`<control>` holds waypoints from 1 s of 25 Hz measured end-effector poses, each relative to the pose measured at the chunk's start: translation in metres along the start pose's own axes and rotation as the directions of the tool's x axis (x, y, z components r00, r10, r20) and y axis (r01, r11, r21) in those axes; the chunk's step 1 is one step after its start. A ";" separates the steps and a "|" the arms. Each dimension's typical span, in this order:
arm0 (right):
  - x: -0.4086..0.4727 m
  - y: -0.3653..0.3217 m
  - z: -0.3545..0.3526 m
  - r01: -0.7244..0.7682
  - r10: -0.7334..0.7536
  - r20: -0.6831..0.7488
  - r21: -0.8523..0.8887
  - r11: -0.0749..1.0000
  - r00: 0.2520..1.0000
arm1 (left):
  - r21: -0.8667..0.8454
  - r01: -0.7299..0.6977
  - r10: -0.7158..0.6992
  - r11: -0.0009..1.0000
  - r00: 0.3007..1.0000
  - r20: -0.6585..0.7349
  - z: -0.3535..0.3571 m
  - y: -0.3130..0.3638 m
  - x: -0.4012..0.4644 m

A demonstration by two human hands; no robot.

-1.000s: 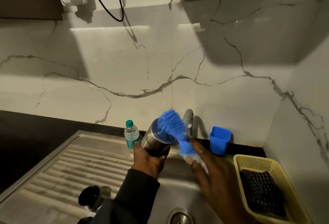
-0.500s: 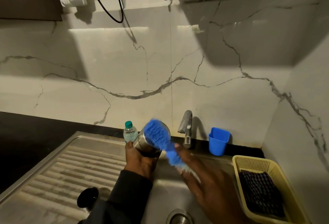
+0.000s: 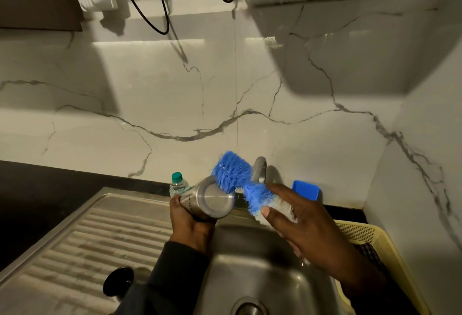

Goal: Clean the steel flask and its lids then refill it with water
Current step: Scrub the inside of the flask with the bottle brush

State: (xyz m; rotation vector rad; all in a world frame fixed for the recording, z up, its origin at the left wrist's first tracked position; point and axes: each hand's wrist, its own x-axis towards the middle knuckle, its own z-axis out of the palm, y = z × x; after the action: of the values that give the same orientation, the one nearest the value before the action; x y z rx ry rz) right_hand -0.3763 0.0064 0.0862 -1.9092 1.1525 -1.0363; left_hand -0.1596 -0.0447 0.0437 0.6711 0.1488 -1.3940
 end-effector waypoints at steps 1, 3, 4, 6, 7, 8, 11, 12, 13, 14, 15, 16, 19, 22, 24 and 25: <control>-0.003 0.001 0.003 -0.045 0.044 0.006 0.139 0.989 0.999 | -0.017 0.005 -0.005 1.000 1.000 0.022 0.003 -0.002 0.000; -0.011 0.004 0.014 -0.122 0.125 0.015 0.351 0.928 0.992 | -0.072 0.020 -0.015 0.997 0.998 0.063 0.008 -0.008 -0.001; -0.015 0.007 0.020 -0.143 0.152 0.010 0.412 0.900 0.988 | -0.118 0.022 -0.015 0.993 0.998 0.066 0.011 -0.011 -0.002; -0.024 0.011 0.035 -0.146 0.185 -0.029 0.501 0.853 0.982 | -0.202 0.005 -0.001 0.979 1.000 0.020 0.014 -0.019 -0.004; -0.028 0.014 0.042 -0.123 0.183 -0.069 0.512 0.850 0.981 | -0.226 -0.009 0.006 0.974 1.000 -0.011 0.016 -0.023 -0.006; -0.032 0.017 0.047 -0.076 0.158 -0.137 0.471 0.879 0.978 | -0.242 -0.021 0.013 0.970 0.999 -0.036 0.019 -0.026 -0.008; -0.039 0.025 0.050 0.130 -0.137 -0.317 -0.045 0.991 0.938 | -0.249 -0.052 0.029 0.967 0.995 -0.095 0.027 -0.033 -0.014; -0.038 0.026 0.047 0.186 -0.269 -0.309 -0.271 0.944 0.912 | -0.244 -0.058 0.030 0.968 0.993 -0.117 0.028 -0.035 -0.014; -0.036 0.027 0.044 0.235 -0.382 -0.287 -0.437 0.868 0.878 | -0.235 -0.071 0.040 0.969 0.991 -0.131 0.027 -0.036 -0.012; -0.033 0.026 0.041 0.272 -0.467 -0.256 -0.547 0.792 0.846 | -0.227 -0.091 0.062 0.970 0.989 -0.132 0.025 -0.037 -0.010; -0.030 0.025 0.039 0.299 -0.531 -0.213 -0.632 0.715 0.820 | -0.201 -0.116 0.089 0.973 0.986 -0.141 0.023 -0.039 -0.007; -0.027 0.023 0.036 0.304 -0.565 -0.168 -0.704 0.643 0.808 | -0.156 -0.147 0.123 0.977 0.980 -0.156 0.021 -0.040 -0.005; -0.021 0.011 0.028 0.234 -0.517 -0.112 -0.797 0.556 0.848 | 0.012 -0.326 0.320 0.945 0.918 -0.235 0.022 -0.040 -0.011; -0.018 0.006 0.024 0.171 -0.393 -0.159 -0.711 0.682 0.906 | 0.137 -0.499 0.518 0.856 0.829 -0.212 0.029 -0.033 -0.020; -0.015 -0.001 0.019 0.106 -0.280 -0.213 -0.589 0.801 0.936 | 0.178 -0.543 0.567 0.821 0.813 -0.135 0.031 -0.026 -0.021; -0.013 -0.005 0.015 0.066 -0.201 -0.223 -0.498 0.865 0.954 | 0.185 -0.551 0.573 0.814 0.813 -0.103 0.030 -0.024 -0.020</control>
State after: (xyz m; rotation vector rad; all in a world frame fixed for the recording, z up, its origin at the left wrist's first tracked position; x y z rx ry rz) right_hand -0.3652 0.0218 0.0798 -2.3170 1.5712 -1.1916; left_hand -0.1946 -0.0435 0.0698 0.8636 -0.0364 -0.7784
